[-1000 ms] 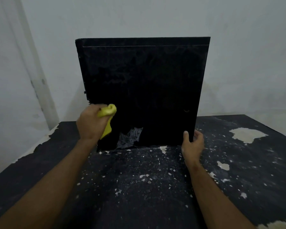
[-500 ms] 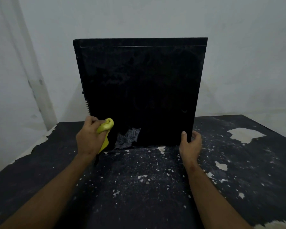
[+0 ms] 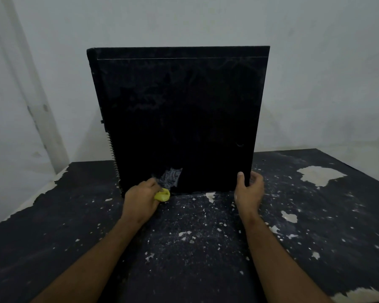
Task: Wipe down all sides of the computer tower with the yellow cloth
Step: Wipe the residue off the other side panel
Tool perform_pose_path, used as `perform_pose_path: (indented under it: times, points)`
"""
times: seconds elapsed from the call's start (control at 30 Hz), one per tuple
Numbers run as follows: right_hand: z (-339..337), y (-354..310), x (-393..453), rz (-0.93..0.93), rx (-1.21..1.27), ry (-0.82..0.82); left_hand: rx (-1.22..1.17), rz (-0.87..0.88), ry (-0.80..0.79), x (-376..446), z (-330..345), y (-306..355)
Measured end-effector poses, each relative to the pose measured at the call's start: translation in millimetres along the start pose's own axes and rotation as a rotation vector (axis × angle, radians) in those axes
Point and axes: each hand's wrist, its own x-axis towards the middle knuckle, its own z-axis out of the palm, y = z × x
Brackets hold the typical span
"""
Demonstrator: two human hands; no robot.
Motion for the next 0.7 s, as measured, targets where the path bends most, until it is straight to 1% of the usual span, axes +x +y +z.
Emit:
perform_pose_path:
  times: [0.1, 0.2, 0.27, 0.37, 0.43, 0.6, 0.7]
  points:
    - [0, -1, 0, 0.003, 0.011, -0.002, 0.008, -0.036, 0.055, -10, -11, -26]
    - [0, -3, -2, 0.01, -0.014, 0.015, 0.017, -0.061, 0.037, -17, -16, -39]
    - [1, -5, -3, 0.009, -0.021, 0.014, 0.047, -0.022, 0.014, -10, -12, -27]
    - [0, -6, -3, -0.003, -0.026, 0.008, 0.07, 0.086, -0.011, 7, -5, 5]
    - [-3, -5, -3, -0.002, -0.021, 0.004, 0.075, 0.116, -0.032, 14, -2, 13]
    - [1, -5, -2, 0.007, -0.032, 0.016, 0.076, 0.066, 0.011, 1, -6, -14]
    - [3, -4, -3, -0.005, -0.058, 0.023, 0.081, 0.071, 0.042, 6, -3, 2]
